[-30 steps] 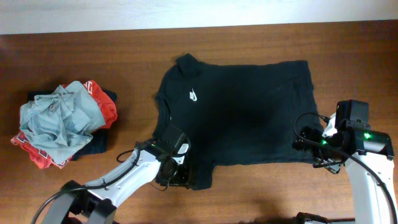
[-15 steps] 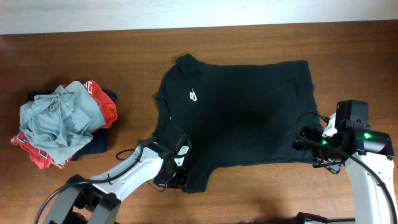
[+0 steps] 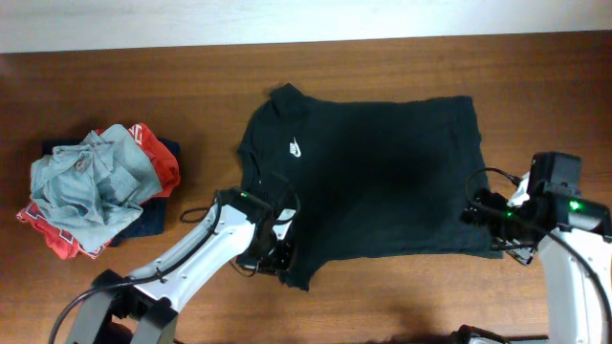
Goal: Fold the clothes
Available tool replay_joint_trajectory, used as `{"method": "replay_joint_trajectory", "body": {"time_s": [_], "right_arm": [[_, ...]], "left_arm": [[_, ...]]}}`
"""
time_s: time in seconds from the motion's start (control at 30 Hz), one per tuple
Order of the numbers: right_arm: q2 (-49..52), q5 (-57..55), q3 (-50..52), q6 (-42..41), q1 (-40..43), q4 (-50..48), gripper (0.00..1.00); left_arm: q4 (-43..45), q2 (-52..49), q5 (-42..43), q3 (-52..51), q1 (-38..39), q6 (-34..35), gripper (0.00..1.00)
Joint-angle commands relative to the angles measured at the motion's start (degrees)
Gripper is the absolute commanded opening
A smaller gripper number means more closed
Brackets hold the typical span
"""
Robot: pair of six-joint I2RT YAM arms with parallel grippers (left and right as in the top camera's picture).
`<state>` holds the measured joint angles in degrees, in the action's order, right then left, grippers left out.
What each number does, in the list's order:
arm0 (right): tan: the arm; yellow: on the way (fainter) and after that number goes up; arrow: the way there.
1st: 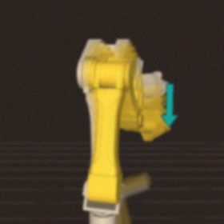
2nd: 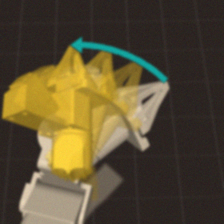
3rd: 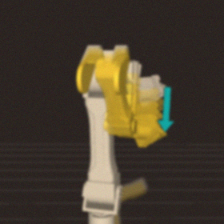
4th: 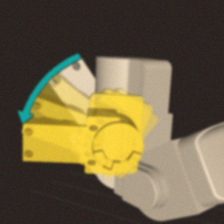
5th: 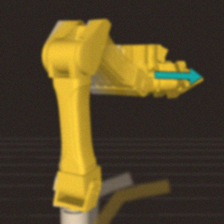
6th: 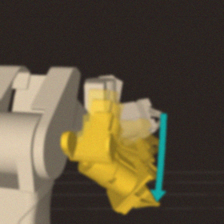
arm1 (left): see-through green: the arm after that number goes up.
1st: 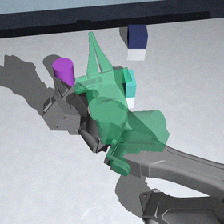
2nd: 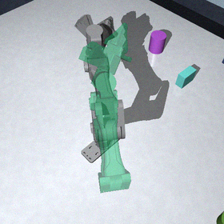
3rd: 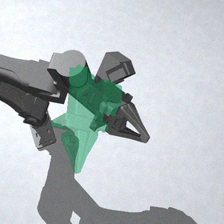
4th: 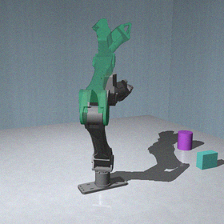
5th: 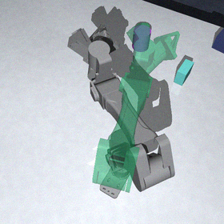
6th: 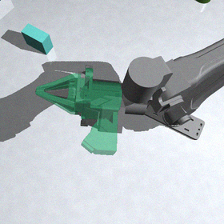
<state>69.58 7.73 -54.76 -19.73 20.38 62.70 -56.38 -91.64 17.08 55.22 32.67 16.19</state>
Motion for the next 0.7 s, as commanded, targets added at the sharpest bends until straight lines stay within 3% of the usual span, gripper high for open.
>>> {"method": "replay_joint_trajectory", "body": {"time_s": [0.0, 0.33, 0.67], "right_arm": [[4.07, -0.87, 0.46, -0.31, 4.59, 0.31, 0.93], [16.90, 2.80, 3.23, -0.24, 16.70, -1.90, 0.87], [19.19, 5.60, 11.74, -1.84, 20.00, -16.48, 0.77]], "left_arm": [[-0.48, -0.39, -2.03, 1.64, 0.20, -1.97, 0.00], [-1.11, -0.39, -3.06, 1.64, 0.20, -1.97, 0.01], [-1.09, -0.39, -3.21, 1.64, 0.20, -1.97, 0.01]]}}
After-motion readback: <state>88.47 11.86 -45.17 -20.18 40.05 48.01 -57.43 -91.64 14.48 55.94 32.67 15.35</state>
